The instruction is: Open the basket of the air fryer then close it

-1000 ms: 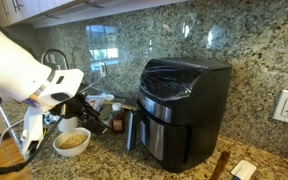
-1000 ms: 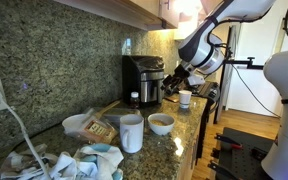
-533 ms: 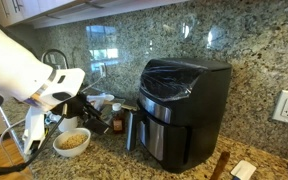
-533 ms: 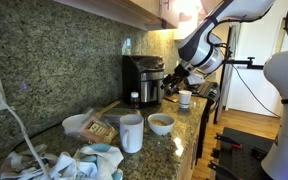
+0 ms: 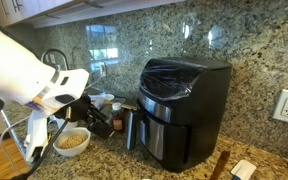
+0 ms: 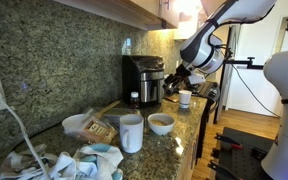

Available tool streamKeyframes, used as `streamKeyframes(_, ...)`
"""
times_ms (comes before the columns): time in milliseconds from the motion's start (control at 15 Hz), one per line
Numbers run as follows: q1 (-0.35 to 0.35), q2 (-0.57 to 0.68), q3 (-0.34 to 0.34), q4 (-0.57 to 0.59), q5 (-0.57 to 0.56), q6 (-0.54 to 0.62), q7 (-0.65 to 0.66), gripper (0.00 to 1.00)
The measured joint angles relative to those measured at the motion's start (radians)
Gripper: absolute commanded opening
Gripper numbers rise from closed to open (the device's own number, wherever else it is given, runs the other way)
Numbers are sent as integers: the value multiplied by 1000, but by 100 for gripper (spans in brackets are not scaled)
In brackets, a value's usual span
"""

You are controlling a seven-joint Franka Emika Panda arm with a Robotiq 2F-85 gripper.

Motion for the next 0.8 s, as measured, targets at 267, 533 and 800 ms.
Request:
streamKeyframes(267,73,-3,-116,20,-78,0,58,100)
streamKeyframes(533,220,-22,-271,60,-146,0,134,100)
streamKeyframes(800,374,-52,-428,129,-191,0,188,100)
